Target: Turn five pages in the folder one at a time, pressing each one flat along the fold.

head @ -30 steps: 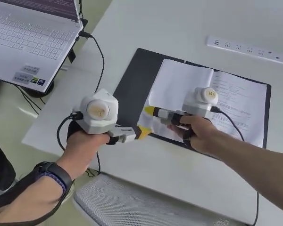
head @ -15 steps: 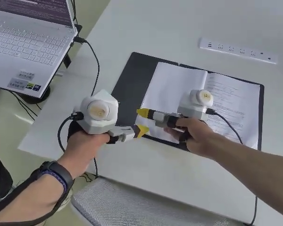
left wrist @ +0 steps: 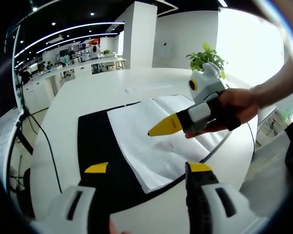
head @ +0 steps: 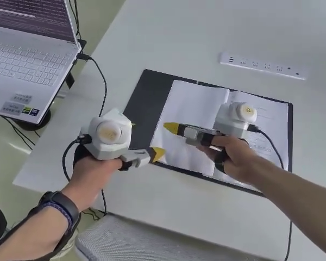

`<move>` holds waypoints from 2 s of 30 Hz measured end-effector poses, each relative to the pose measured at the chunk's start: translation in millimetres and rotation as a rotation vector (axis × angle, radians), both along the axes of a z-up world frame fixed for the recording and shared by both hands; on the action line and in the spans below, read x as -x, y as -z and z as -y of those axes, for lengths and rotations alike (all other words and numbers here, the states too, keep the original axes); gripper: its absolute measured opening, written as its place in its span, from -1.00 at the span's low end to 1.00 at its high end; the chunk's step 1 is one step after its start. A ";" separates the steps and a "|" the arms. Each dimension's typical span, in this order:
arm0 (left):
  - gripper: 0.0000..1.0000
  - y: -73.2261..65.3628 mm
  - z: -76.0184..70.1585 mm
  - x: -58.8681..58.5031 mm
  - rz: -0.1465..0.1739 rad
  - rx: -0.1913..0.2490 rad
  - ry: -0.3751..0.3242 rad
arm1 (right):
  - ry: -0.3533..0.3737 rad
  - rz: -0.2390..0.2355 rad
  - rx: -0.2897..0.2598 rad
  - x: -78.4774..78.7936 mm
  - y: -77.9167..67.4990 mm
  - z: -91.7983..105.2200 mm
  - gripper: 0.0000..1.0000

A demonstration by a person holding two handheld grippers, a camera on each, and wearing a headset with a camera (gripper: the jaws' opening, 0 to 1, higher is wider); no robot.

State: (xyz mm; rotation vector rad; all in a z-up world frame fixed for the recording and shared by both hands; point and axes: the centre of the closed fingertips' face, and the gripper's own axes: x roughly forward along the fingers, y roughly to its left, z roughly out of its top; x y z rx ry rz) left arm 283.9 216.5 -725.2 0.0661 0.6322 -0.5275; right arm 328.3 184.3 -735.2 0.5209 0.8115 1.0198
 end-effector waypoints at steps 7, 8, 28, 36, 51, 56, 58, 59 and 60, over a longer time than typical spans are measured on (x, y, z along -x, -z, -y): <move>0.02 1.9 7.9 -9.0 0.010 -0.013 0.030 | 0.037 0.046 -0.005 -14.5 -14.7 24.8 -0.23; -0.03 3.4 9.5 -10.3 0.012 -0.016 0.039 | 0.039 0.055 -0.001 -15.3 -16.6 29.1 -0.23; -0.83 69.8 21.0 -22.2 -0.068 -0.083 0.096 | 0.138 0.065 0.001 -36.0 -16.3 88.1 -0.37; -0.98 85.7 17.2 -17.3 -0.087 -0.123 0.101 | 0.151 0.056 0.015 -36.8 -9.1 98.9 -0.39; -1.00 92.9 15.0 -12.3 -0.094 -0.153 0.099 | 0.141 0.054 0.018 -52.1 -4.2 96.1 -0.41; -1.00 93.2 15.3 -11.7 -0.094 -0.163 0.104 | 0.137 0.056 0.022 -60.0 -1.4 96.0 -0.42; -1.00 93.2 15.2 -11.5 -0.095 -0.156 0.096 | 0.137 0.056 0.027 -63.0 1.6 97.3 -0.43; -1.00 93.2 15.1 -11.3 -0.097 -0.152 0.091 | 0.140 0.051 0.029 -65.1 3.8 98.6 -0.44; -1.00 93.1 14.9 -11.4 -0.097 -0.151 0.090 | 0.143 0.049 0.030 -66.8 5.2 99.7 -0.44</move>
